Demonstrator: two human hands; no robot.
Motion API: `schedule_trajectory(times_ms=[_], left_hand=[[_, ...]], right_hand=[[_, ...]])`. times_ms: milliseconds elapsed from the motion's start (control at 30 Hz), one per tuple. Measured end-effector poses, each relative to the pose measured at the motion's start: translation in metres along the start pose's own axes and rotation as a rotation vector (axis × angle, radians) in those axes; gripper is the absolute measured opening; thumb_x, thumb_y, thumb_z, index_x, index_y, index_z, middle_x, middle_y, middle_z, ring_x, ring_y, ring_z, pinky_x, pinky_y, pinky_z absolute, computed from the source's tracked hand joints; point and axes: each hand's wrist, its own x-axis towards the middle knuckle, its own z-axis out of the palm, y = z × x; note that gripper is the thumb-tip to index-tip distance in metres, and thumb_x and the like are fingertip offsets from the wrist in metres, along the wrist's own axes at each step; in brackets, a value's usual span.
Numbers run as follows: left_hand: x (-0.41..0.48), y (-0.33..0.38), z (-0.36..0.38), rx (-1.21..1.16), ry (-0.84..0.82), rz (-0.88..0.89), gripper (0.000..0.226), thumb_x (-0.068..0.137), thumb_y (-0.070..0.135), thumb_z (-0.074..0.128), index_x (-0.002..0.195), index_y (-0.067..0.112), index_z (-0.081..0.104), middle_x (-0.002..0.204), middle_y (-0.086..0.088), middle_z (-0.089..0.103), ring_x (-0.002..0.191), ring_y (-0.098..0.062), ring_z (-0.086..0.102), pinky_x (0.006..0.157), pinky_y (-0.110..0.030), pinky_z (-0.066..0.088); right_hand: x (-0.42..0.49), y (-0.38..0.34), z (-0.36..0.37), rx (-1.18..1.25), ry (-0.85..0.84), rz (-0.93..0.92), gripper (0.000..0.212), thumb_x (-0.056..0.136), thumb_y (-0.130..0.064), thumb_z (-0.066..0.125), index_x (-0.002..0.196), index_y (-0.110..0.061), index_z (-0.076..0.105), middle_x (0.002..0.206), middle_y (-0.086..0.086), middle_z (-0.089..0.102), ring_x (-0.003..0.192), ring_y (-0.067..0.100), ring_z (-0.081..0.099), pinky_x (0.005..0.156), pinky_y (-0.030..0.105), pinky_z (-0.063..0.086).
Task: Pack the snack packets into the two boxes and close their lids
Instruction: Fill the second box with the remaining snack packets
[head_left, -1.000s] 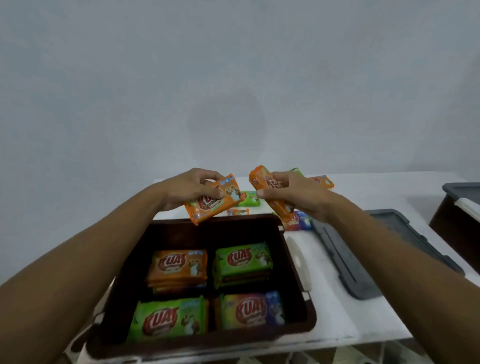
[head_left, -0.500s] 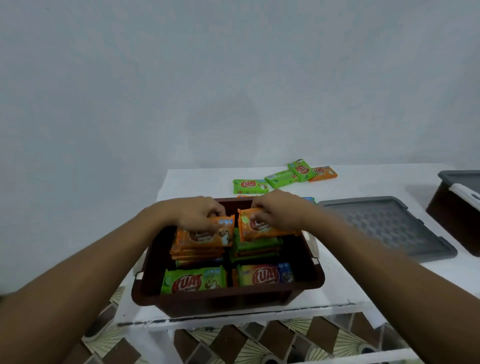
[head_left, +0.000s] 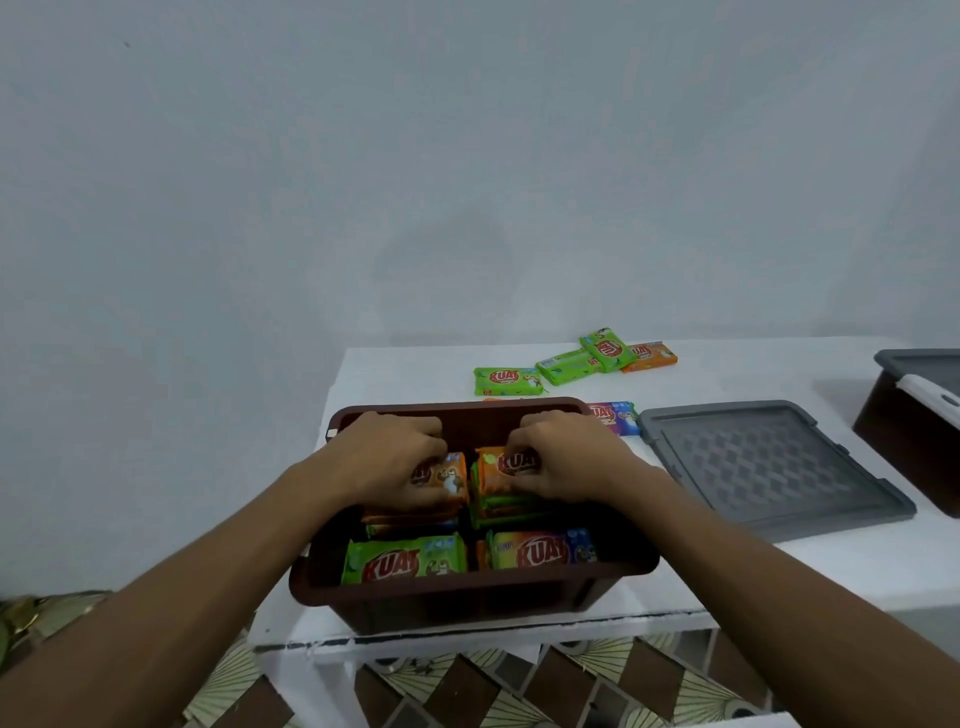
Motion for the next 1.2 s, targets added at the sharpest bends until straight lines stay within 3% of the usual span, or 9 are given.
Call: schedule_trajectory(times_ms=[100, 333, 433, 533, 767, 833, 967, 1067, 1200], left_hand=[[0.001, 0.003, -0.001, 0.115, -0.039, 0.003, 0.07, 0.075, 0.077, 0.051, 0.12, 0.024, 0.058, 0.112, 0.007, 0.053, 0.097, -0.015, 0.055, 0.071, -0.035, 0.05], [-0.003, 0.0, -0.006, 0.108, -0.074, -0.058, 0.059, 0.074, 0.062, 0.062, 0.119, 0.024, 0.057, 0.105, 0.007, 0.054, 0.096, -0.014, 0.054, 0.066, -0.031, 0.044], [-0.002, 0.002, -0.004, 0.111, -0.078, -0.071, 0.06, 0.076, 0.062, 0.064, 0.121, 0.024, 0.055, 0.109, 0.006, 0.055, 0.092, -0.015, 0.056, 0.066, -0.029, 0.037], [-0.001, -0.001, -0.002, 0.094, -0.094, -0.104, 0.065, 0.074, 0.067, 0.064, 0.122, 0.024, 0.055, 0.11, 0.005, 0.057, 0.094, -0.018, 0.058, 0.069, -0.031, 0.042], [0.005, -0.008, -0.005, -0.007, -0.02, -0.102, 0.061, 0.074, 0.083, 0.042, 0.086, 0.026, 0.062, 0.084, 0.01, 0.059, 0.074, -0.01, 0.056, 0.061, -0.029, 0.047], [0.013, -0.009, -0.014, -0.063, 0.065, -0.093, 0.05, 0.084, 0.074, 0.042, 0.086, 0.028, 0.062, 0.085, 0.01, 0.061, 0.073, -0.01, 0.056, 0.063, -0.031, 0.049], [0.05, -0.009, -0.039, -0.173, 0.236, -0.087, 0.03, 0.091, 0.057, 0.048, 0.093, 0.029, 0.061, 0.089, 0.015, 0.059, 0.068, -0.002, 0.047, 0.065, -0.03, 0.048], [0.092, -0.009, -0.047, -0.223, 0.257, -0.064, 0.024, 0.092, 0.052, 0.052, 0.097, 0.031, 0.062, 0.088, 0.016, 0.058, 0.064, 0.005, 0.043, 0.06, -0.026, 0.04], [0.151, -0.009, -0.04, -0.231, 0.164, -0.045, 0.018, 0.092, 0.045, 0.054, 0.099, 0.03, 0.062, 0.086, 0.017, 0.054, 0.071, -0.001, 0.045, 0.058, -0.025, 0.033]], right_hand=[[0.003, -0.001, 0.0, -0.109, -0.032, -0.028, 0.049, 0.082, -0.059, 0.061, 0.121, -0.028, 0.058, 0.112, -0.005, 0.059, 0.102, 0.017, 0.057, 0.082, 0.037, 0.045], [0.001, -0.003, -0.001, -0.134, -0.023, 0.003, 0.05, 0.08, -0.058, 0.063, 0.119, -0.027, 0.06, 0.108, -0.004, 0.059, 0.097, 0.018, 0.059, 0.074, 0.034, 0.049], [0.002, -0.004, -0.001, -0.158, -0.051, 0.0, 0.056, 0.078, -0.058, 0.066, 0.124, -0.026, 0.055, 0.111, -0.003, 0.058, 0.1, 0.019, 0.059, 0.074, 0.034, 0.049], [0.003, -0.003, -0.002, -0.178, -0.046, 0.011, 0.059, 0.078, -0.056, 0.068, 0.125, -0.025, 0.052, 0.111, -0.002, 0.059, 0.1, 0.02, 0.059, 0.074, 0.034, 0.047], [0.004, 0.008, -0.007, -0.086, -0.118, 0.009, 0.057, 0.076, -0.067, 0.064, 0.114, -0.024, 0.061, 0.106, -0.005, 0.061, 0.095, 0.016, 0.058, 0.078, 0.033, 0.049], [0.003, 0.015, -0.011, 0.058, -0.094, -0.014, 0.042, 0.084, -0.059, 0.06, 0.108, -0.025, 0.065, 0.101, -0.008, 0.066, 0.09, 0.012, 0.059, 0.076, 0.029, 0.049], [0.001, 0.049, -0.013, 0.237, 0.24, -0.033, 0.015, 0.092, -0.031, 0.057, 0.098, -0.022, 0.067, 0.093, -0.008, 0.067, 0.084, 0.011, 0.059, 0.07, 0.03, 0.048], [0.001, 0.092, -0.012, 0.359, 0.366, 0.056, 0.02, 0.091, -0.02, 0.049, 0.094, -0.017, 0.069, 0.092, -0.006, 0.067, 0.084, 0.012, 0.06, 0.069, 0.026, 0.043], [-0.002, 0.166, 0.005, 0.365, 0.294, 0.251, 0.027, 0.091, -0.013, 0.045, 0.094, -0.023, 0.07, 0.097, -0.008, 0.07, 0.089, 0.012, 0.063, 0.076, 0.036, 0.052]])
